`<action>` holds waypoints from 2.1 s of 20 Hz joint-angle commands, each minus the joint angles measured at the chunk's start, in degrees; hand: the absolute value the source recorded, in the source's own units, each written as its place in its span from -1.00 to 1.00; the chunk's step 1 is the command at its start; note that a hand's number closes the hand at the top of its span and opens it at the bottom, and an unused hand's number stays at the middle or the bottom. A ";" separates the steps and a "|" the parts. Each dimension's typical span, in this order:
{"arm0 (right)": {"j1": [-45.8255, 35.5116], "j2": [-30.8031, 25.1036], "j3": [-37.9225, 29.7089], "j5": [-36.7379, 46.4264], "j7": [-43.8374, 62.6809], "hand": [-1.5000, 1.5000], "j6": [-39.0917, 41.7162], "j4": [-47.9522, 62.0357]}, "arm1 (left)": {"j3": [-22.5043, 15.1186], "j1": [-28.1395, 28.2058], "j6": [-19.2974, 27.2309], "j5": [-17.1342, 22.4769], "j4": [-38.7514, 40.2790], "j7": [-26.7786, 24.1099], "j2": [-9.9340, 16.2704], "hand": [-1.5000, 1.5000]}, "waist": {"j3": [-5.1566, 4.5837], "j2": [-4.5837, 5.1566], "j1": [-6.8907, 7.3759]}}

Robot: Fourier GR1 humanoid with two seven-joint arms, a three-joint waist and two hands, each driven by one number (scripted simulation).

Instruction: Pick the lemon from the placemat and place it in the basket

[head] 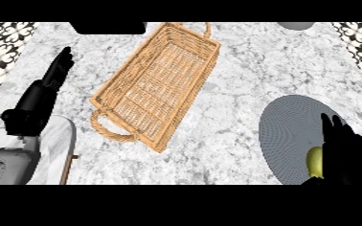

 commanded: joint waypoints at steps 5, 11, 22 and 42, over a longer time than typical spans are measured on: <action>1.89 -1.51 -3.95 0.41 -5.14 -1.00 -3.39 2.61 | 3.60 -1.86 -2.45 -3.36 4.53 -2.83 -3.55 0.00 | 0.04 -0.03 -0.26; 2.52 0.43 -2.53 3.79 -8.34 -1.00 -11.43 10.50 | 4.69 -3.44 -3.91 -4.53 1.86 1.54 -4.47 0.00 | 0.05 -0.02 -0.17; 1.08 1.83 -5.56 5.01 -11.99 -1.00 -18.51 17.64 | 6.99 1.61 -6.54 -7.05 -0.12 -1.74 -7.31 0.00 | 0.04 -0.03 -0.06; 6.85 2.62 -9.34 3.83 -15.81 -1.00 -20.57 17.38 | 8.91 0.42 -8.82 -10.82 -0.87 0.68 -10.66 0.00 | 0.03 -0.06 -0.32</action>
